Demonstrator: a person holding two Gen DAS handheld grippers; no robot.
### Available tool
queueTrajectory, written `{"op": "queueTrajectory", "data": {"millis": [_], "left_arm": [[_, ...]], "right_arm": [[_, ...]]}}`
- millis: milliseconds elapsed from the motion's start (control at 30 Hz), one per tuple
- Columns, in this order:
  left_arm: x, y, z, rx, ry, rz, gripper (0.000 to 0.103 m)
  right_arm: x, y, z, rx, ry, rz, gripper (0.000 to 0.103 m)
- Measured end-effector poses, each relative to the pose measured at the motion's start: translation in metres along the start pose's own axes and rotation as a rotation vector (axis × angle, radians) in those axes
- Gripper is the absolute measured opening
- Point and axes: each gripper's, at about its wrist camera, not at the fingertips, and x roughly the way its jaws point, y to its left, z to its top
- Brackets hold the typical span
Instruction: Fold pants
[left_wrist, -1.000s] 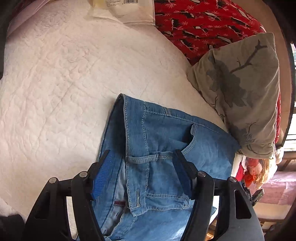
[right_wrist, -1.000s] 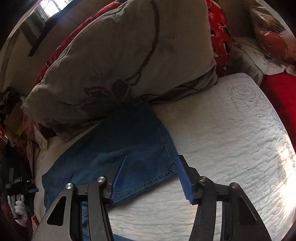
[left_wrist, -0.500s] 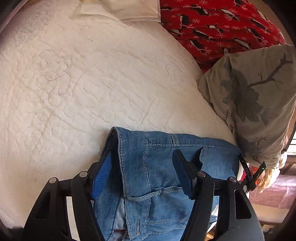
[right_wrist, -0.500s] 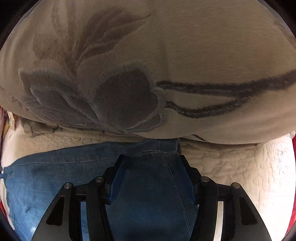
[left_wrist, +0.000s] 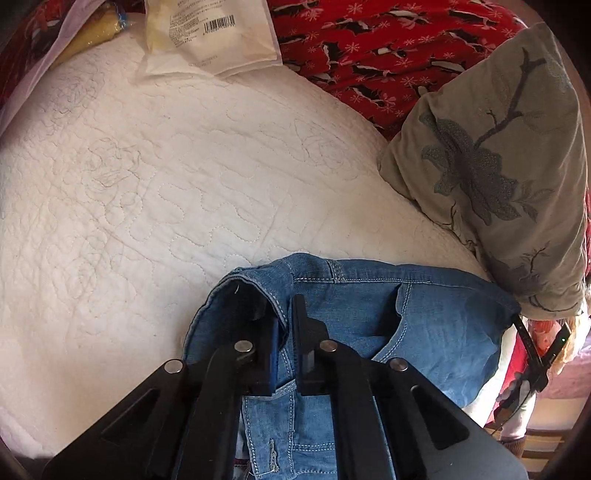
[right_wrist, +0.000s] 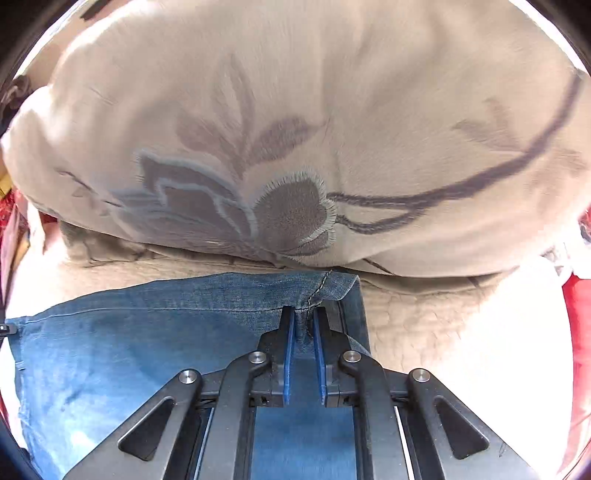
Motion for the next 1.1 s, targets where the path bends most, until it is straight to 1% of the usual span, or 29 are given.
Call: {"op": "queueTrajectory", "data": {"millis": [167, 233, 333, 400, 500, 567, 633, 700, 733, 767, 833, 867, 900, 967, 1000, 1033, 1100], "left_arm": [[-0.051, -0.009, -0.030, 0.063, -0.154, 0.038, 0.004], [-0.073, -0.013, -0.044, 0.076, -0.214, 0.045, 0.004], [-0.105, -0.011, -0.067, 0.085, -0.290, 0.045, 0.004], [-0.118, -0.007, -0.081, 0.091, -0.313, 0.036, 0.004], [-0.123, 0.007, -0.093, 0.065, -0.274, 0.005, 0.004], [-0.115, 0.020, -0.090, 0.019, -0.212, -0.017, 0.004], [-0.100, 0.037, -0.078, -0.058, -0.117, -0.093, 0.004], [-0.083, 0.049, -0.061, -0.117, -0.020, -0.185, 0.006], [-0.076, 0.053, -0.053, -0.141, 0.015, -0.201, 0.006], [-0.068, 0.055, -0.043, -0.150, 0.041, -0.197, 0.008], [-0.059, 0.056, -0.024, -0.154, 0.032, -0.116, 0.009], [-0.053, 0.056, -0.013, -0.140, 0.027, -0.092, 0.016], [-0.046, 0.057, -0.004, -0.136, 0.029, -0.069, 0.024], [-0.030, 0.059, 0.011, -0.133, 0.043, -0.075, 0.039], [-0.021, 0.060, 0.017, -0.137, 0.054, -0.083, 0.042], [-0.011, 0.062, 0.022, -0.133, 0.069, -0.094, 0.042], [0.006, 0.058, 0.029, -0.109, 0.108, -0.088, 0.042]], "right_arm": [[-0.060, -0.004, -0.020, 0.039, -0.071, 0.055, 0.009], [-0.084, -0.007, -0.035, 0.054, -0.098, 0.080, 0.009], [-0.115, 0.004, -0.058, 0.076, -0.124, 0.130, 0.009], [-0.137, 0.017, -0.080, 0.078, -0.135, 0.152, 0.009], [-0.160, 0.021, -0.111, 0.085, -0.130, 0.173, 0.009], [-0.163, 0.026, -0.121, 0.089, -0.104, 0.158, 0.009], [-0.168, 0.022, -0.129, 0.107, -0.085, 0.146, 0.010], [-0.169, 0.022, -0.128, 0.123, -0.084, 0.143, 0.010], [-0.167, 0.023, -0.126, 0.128, -0.082, 0.138, 0.010], [-0.162, 0.023, -0.128, 0.134, -0.082, 0.131, 0.010], [-0.157, 0.023, -0.122, 0.136, -0.081, 0.129, 0.010], [-0.155, 0.022, -0.117, 0.133, -0.081, 0.124, 0.010], [-0.152, 0.021, -0.114, 0.131, -0.082, 0.118, 0.010], [-0.147, 0.015, -0.105, 0.141, -0.087, 0.119, 0.010], [-0.144, 0.011, -0.101, 0.153, -0.091, 0.122, 0.010], [-0.142, 0.006, -0.098, 0.168, -0.096, 0.129, 0.010], [-0.136, -0.003, -0.095, 0.195, -0.099, 0.137, 0.010]]}}
